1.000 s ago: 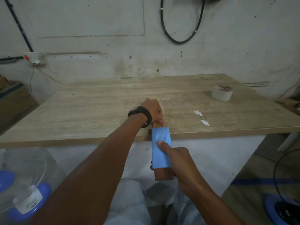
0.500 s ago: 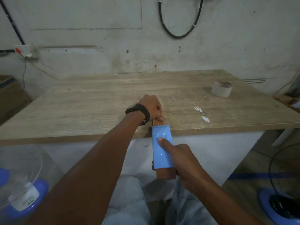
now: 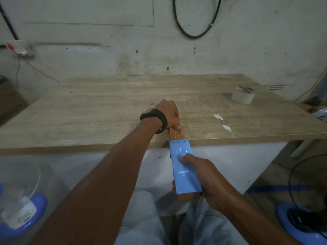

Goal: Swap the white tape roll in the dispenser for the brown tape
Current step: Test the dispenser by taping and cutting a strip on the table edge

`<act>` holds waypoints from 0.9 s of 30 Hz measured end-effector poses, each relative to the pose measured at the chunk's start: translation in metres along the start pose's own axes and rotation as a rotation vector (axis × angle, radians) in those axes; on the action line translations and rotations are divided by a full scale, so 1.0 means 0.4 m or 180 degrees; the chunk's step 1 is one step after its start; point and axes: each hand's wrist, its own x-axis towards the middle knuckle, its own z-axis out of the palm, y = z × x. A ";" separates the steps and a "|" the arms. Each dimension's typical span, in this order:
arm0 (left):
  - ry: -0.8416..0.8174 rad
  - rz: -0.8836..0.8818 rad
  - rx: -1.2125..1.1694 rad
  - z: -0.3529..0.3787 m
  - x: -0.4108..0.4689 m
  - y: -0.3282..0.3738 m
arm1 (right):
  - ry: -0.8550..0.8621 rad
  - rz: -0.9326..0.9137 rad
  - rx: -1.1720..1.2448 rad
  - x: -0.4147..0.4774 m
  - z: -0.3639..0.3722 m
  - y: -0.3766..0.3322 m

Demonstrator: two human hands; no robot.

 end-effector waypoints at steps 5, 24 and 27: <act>0.0007 0.0046 0.0046 0.001 0.003 -0.001 | 0.0203 -0.0077 0.0011 -0.010 0.017 -0.005; -0.0014 0.0268 0.0276 0.009 0.020 -0.011 | -0.0163 0.0398 0.0324 -0.047 0.021 -0.097; -0.0044 0.0315 0.0332 0.008 0.024 -0.011 | -0.0221 0.0461 0.0351 -0.042 0.018 -0.106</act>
